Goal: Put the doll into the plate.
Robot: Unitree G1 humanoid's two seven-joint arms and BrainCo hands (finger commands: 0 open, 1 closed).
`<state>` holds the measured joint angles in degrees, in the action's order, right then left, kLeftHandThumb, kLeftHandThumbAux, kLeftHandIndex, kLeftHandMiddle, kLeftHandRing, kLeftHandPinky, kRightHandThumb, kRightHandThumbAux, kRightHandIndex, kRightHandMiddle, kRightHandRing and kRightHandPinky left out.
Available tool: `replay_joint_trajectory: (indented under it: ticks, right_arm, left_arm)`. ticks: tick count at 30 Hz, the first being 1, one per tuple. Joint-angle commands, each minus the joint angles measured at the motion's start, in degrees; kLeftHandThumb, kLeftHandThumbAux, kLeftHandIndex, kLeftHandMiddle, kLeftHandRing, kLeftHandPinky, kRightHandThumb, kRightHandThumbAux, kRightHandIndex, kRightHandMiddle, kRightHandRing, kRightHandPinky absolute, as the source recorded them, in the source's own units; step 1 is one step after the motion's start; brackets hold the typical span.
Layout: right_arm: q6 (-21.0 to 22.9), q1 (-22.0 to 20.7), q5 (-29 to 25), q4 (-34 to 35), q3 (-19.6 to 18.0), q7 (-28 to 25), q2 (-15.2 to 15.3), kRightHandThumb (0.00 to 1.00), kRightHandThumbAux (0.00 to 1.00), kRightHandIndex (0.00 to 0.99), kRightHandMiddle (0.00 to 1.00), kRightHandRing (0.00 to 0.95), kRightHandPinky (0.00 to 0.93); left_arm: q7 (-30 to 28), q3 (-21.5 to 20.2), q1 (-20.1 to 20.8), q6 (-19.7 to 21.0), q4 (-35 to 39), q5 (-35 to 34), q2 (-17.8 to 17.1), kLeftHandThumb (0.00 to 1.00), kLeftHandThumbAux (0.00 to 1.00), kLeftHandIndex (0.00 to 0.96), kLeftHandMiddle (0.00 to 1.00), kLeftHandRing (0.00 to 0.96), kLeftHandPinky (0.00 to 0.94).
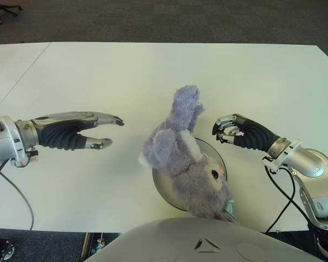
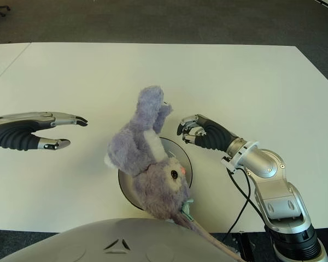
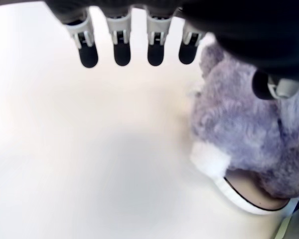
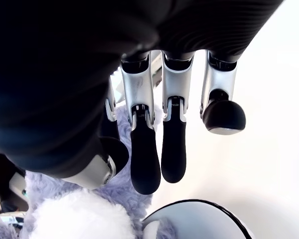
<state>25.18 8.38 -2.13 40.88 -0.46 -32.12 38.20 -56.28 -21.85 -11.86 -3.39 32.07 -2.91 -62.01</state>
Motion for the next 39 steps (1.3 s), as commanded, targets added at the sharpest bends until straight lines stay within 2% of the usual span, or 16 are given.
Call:
replay_joint_trajectory:
  ticks: [1, 4, 8, 11, 15, 18, 24, 26, 27, 28, 31, 32, 33, 35, 37, 39]
  right_arm:
    - [1.2, 0.3, -0.3, -0.5, 0.1, 0.1, -0.4, 0.692, 0.725, 0.435, 0.83, 0.837, 0.83]
    - [1.0, 0.6, -0.1, -0.6, 0.0, 0.0, -0.4, 0.692, 0.725, 0.435, 0.831, 0.84, 0.831]
    - [0.7, 0.7, 0.2, -0.9, 0.0, -0.1, -0.2, 0.692, 0.726, 0.435, 0.834, 0.845, 0.84]
    - [0.6, 0.1, 0.5, -2.0, 0.0, -0.1, 0.0, 0.692, 0.726, 0.435, 0.837, 0.847, 0.839]
    - [0.2, -1.0, 0.4, -4.0, 0.0, 0.4, -0.8, 0.693, 0.725, 0.435, 0.838, 0.847, 0.838]
    - [-0.3, -2.2, 0.1, -6.1, 0.1, 0.8, -1.6, 0.694, 0.725, 0.435, 0.839, 0.847, 0.837]
    - [-3.0, -9.2, -1.5, -17.3, -0.3, 2.5, -6.0, 0.694, 0.725, 0.436, 0.842, 0.849, 0.84]
    - [-5.4, -12.4, -1.6, -23.0, -0.6, 3.4, -7.9, 0.694, 0.725, 0.436, 0.836, 0.84, 0.824]
    - [-9.6, -16.2, -1.5, -30.9, -1.1, 5.9, -10.8, 0.694, 0.725, 0.435, 0.831, 0.835, 0.811]
    - [-12.7, -18.9, -1.4, -36.6, -1.5, 7.6, -12.9, 0.688, 0.729, 0.429, 0.717, 0.713, 0.679]
    - [-18.1, -23.5, -1.1, -46.7, -1.9, 11.3, -16.9, 0.686, 0.731, 0.427, 0.679, 0.673, 0.635]
    - [-21.4, -27.4, -0.9, -55.2, -2.3, 13.9, -19.4, 0.681, 0.733, 0.423, 0.594, 0.584, 0.55]
    - [-24.0, -30.2, -0.7, -61.5, -2.6, 15.7, -21.1, 0.666, 0.74, 0.403, 0.381, 0.375, 0.353]
    - [-28.0, -35.6, -0.2, -72.2, -2.9, 18.3, -23.3, 0.66, 0.743, 0.396, 0.295, 0.295, 0.268]
    - [-29.9, -38.3, -0.1, -76.9, -3.1, 19.5, -24.0, 0.66, 0.743, 0.395, 0.285, 0.287, 0.258]
    - [-31.7, -41.7, 0.0, -81.8, -3.6, 21.0, -24.7, 0.118, 0.776, 0.175, 0.214, 0.208, 0.183]
  left_arm:
    - [-0.6, 1.2, 2.3, -3.9, -8.9, 0.9, -0.7, 0.455, 0.183, 0.0, 0.0, 0.0, 0.0]
    - [0.8, 6.2, 3.5, -9.2, -16.5, 5.0, 0.4, 0.468, 0.211, 0.0, 0.0, 0.0, 0.0]
    - [1.3, 6.9, 9.3, -8.3, -20.3, 4.5, -0.4, 0.461, 0.251, 0.0, 0.0, 0.0, 0.0]
    - [10.5, 12.3, 20.0, -9.0, -27.1, 12.2, 4.6, 0.383, 0.332, 0.0, 0.0, 0.0, 0.0]
    - [17.8, 16.7, 28.7, -8.1, -34.7, 18.1, 9.3, 0.323, 0.398, 0.0, 0.0, 0.0, 0.0]
    - [21.9, 17.9, 31.5, -8.3, -37.5, 20.4, 11.4, 0.283, 0.431, 0.0, 0.0, 0.0, 0.0]
    - [33.0, 21.3, 35.6, -8.6, -43.2, 24.2, 19.2, 0.192, 0.512, 0.0, 0.0, 0.0, 0.029]
    - [36.0, 22.6, 36.9, -8.7, -46.3, 24.3, 22.4, 0.176, 0.53, 0.0, 0.0, 0.0, 0.044]
    - [38.9, 23.8, 38.4, -9.3, -51.0, 24.3, 26.1, 0.164, 0.544, 0.0, 0.0, 0.0, 0.056]
    - [41.0, 24.7, 39.6, -9.8, -54.4, 24.3, 28.7, 0.138, 0.585, 0.0, 0.0, 0.0, 0.069]
    - [45.7, 26.0, 41.4, -12.2, -61.0, 24.8, 32.7, 0.128, 0.599, 0.0, 0.0, 0.0, 0.073]
    - [46.8, 26.1, 42.0, -13.0, -61.9, 23.8, 35.1, 0.135, 0.622, 0.0, 0.0, 0.0, 0.083]
    - [47.6, 26.2, 42.4, -13.5, -62.6, 23.0, 36.8, 0.155, 0.66, 0.0, 0.0, 0.0, 0.051]
    - [48.1, 25.4, 45.0, -14.5, -68.2, 20.9, 39.7, 0.163, 0.684, 0.0, 0.0, 0.0, 0.024]
    - [48.9, 24.8, 46.6, -14.8, -72.0, 20.1, 41.6, 0.162, 0.688, 0.0, 0.0, 0.0, 0.018]
    - [50.3, 24.2, 48.2, -14.2, -74.9, 19.4, 44.3, 0.14, 0.705, 0.0, 0.0, 0.0, 0.002]
